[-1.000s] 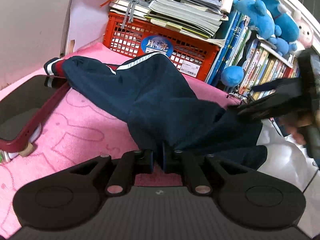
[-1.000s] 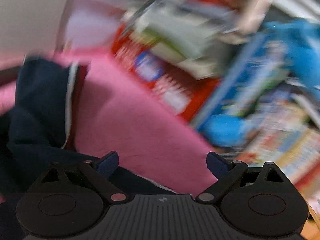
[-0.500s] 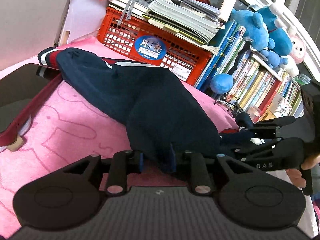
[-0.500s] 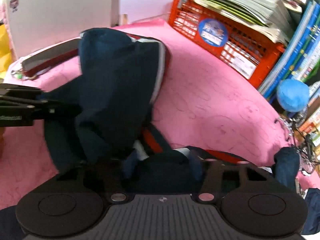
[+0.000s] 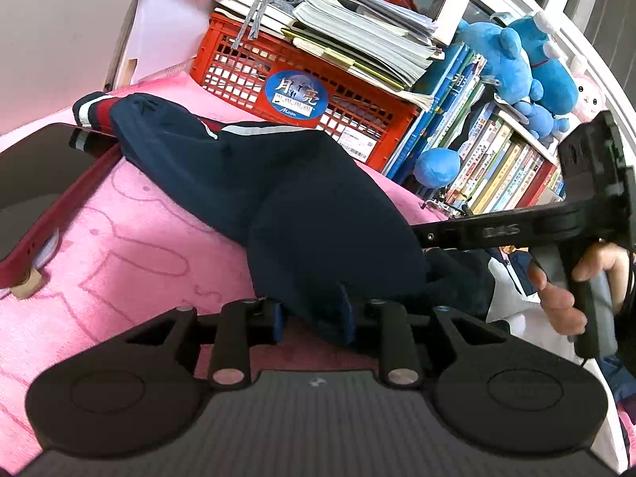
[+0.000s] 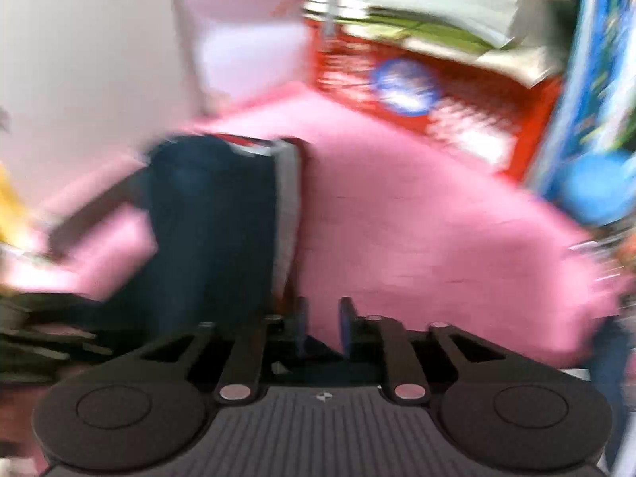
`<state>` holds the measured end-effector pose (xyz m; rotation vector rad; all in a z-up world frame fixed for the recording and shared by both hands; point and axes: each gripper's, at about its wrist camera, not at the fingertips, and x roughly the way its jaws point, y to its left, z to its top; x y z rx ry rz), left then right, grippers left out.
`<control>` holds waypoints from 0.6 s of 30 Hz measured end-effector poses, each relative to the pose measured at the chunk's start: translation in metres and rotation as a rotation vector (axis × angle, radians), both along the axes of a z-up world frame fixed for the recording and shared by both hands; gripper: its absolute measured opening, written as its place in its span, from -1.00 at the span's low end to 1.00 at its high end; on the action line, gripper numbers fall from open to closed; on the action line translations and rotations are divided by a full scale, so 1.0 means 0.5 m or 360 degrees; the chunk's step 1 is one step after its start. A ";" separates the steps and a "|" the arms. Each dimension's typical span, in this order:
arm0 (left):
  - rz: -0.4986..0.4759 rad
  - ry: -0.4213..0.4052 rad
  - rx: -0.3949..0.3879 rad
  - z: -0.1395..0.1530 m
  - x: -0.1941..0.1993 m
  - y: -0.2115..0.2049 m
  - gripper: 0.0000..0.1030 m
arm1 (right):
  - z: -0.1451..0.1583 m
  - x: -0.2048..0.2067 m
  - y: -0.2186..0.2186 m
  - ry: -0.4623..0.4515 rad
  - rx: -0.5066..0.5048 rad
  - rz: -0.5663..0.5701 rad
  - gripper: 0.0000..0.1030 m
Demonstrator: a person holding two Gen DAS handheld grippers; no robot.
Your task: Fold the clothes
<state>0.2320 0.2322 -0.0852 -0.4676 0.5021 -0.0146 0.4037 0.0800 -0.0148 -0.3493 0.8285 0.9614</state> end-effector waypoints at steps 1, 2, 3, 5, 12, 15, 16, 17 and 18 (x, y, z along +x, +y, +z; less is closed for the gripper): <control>-0.0005 -0.0003 -0.0003 -0.001 0.000 0.000 -0.44 | 0.002 0.006 0.000 0.0065 0.0025 0.0067 -0.18; -0.0010 -0.0008 -0.0008 -0.002 0.000 0.001 -0.41 | -0.005 -0.002 0.009 -0.0005 -0.0040 0.0087 0.05; -0.0016 -0.0013 -0.0013 -0.002 -0.001 0.002 -0.39 | -0.013 -0.010 0.018 -0.0072 -0.0101 0.0108 0.20; -0.0023 -0.0026 -0.0021 -0.004 -0.001 0.003 -0.37 | -0.030 -0.024 0.028 -0.0140 -0.0156 0.0172 0.22; -0.0044 -0.0038 -0.0033 -0.006 -0.001 0.003 -0.26 | -0.039 -0.092 0.040 -0.0198 -0.0190 0.0230 -0.69; -0.0055 -0.0041 -0.0039 -0.005 -0.002 0.003 -0.20 | -0.035 -0.138 0.060 -0.0419 -0.0288 0.0170 -0.82; -0.0059 -0.0043 -0.0045 -0.005 -0.002 0.003 -0.19 | -0.035 -0.151 0.066 -0.0519 -0.0312 0.0143 -0.83; -0.0062 -0.0045 -0.0050 -0.005 -0.002 0.003 -0.16 | -0.035 -0.155 0.073 -0.0629 -0.0323 0.0111 -0.83; -0.0066 -0.0047 -0.0055 -0.005 -0.002 0.004 -0.13 | -0.035 -0.158 0.079 -0.0738 -0.0334 0.0077 -0.83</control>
